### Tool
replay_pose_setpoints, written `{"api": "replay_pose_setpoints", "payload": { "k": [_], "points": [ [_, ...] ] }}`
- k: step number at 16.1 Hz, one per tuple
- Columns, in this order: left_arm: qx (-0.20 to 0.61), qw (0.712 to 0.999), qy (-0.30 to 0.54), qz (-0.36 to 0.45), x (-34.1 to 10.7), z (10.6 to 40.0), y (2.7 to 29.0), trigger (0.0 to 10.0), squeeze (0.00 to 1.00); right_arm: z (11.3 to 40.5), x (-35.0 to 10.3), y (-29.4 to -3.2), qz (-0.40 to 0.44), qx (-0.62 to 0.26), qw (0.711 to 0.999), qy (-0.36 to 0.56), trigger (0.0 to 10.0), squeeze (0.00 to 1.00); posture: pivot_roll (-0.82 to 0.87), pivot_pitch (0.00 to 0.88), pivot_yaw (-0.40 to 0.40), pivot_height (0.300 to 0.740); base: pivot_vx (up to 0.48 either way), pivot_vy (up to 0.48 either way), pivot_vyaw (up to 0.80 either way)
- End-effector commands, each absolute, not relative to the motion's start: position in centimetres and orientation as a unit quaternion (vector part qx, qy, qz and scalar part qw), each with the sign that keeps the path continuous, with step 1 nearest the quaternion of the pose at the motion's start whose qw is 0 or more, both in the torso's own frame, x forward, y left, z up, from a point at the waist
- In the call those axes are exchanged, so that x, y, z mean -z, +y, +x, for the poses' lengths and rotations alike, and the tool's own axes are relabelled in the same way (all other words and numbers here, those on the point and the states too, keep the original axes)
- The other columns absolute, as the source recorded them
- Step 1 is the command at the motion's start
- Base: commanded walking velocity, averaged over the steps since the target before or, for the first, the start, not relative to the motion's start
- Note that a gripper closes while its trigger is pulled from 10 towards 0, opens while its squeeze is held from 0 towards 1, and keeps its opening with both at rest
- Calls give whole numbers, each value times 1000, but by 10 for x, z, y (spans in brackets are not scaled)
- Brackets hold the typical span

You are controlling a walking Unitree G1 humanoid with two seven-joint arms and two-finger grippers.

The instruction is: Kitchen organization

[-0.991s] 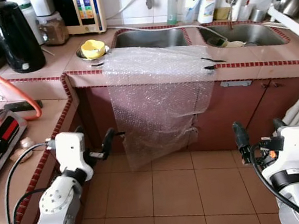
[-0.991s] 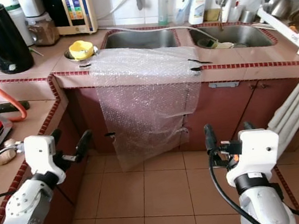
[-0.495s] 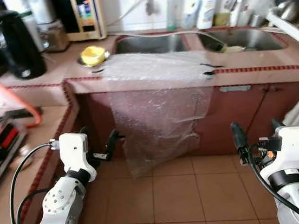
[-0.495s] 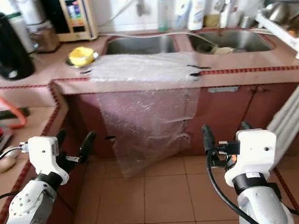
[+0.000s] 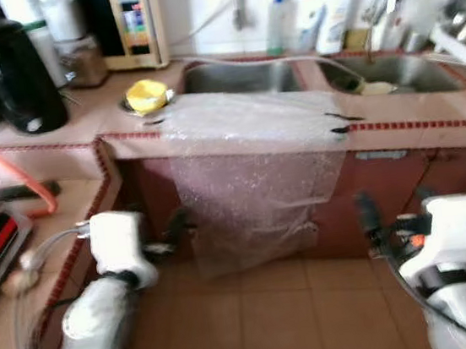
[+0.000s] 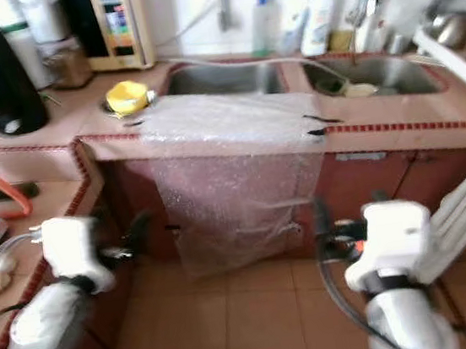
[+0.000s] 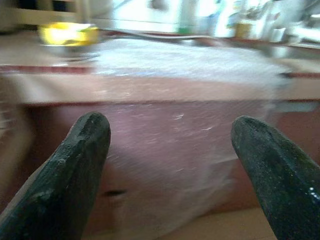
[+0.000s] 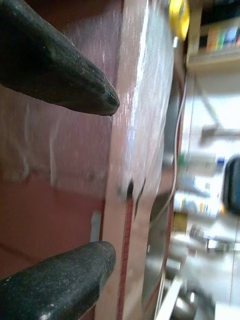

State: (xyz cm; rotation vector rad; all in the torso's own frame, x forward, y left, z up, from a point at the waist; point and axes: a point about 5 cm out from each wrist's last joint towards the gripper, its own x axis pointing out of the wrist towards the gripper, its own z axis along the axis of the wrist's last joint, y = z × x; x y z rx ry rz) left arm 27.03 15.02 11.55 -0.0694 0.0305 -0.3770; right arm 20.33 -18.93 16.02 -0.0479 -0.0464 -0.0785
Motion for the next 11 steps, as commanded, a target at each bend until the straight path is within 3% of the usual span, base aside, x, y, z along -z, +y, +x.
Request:
{"api": "replay_pose_setpoints", "payload": {
  "k": [1, 11],
  "points": [
    [171, 985, 13, -21, -119, 270, 163, 10000, 0, 205, -164, -183, -21, 25, 999, -33, 10000, 0, 59, 0, -18, 740, 405, 0, 0],
    [179, 984, 21, -17, -112, 269, 160, 10000, 0, 208, -161, -178, -27, 15, 999, -33, 10000, 0, 61, 0, -18, 740, 393, 0, 0]
  ]
}}
